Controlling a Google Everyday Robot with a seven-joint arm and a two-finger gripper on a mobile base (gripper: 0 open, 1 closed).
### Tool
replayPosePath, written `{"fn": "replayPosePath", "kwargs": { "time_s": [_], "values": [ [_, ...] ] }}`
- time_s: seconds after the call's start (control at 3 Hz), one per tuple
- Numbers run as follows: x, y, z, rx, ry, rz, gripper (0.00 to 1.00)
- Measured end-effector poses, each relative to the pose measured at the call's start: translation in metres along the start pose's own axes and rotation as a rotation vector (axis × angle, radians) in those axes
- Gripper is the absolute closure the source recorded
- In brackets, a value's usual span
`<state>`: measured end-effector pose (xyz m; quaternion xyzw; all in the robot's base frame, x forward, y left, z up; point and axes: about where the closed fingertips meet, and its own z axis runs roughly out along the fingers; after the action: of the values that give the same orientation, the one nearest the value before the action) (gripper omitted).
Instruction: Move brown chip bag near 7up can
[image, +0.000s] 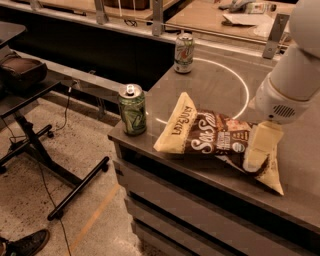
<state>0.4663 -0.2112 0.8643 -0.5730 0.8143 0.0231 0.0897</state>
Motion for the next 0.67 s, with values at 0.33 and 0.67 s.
{"fn": "replayPosePath", "kwargs": {
  "time_s": [0.33, 0.67],
  "values": [
    [0.002, 0.000, 0.025, -0.051, -0.025, 0.026, 0.15],
    [0.003, 0.002, 0.038, -0.102, -0.068, 0.046, 0.39]
  ]
}}
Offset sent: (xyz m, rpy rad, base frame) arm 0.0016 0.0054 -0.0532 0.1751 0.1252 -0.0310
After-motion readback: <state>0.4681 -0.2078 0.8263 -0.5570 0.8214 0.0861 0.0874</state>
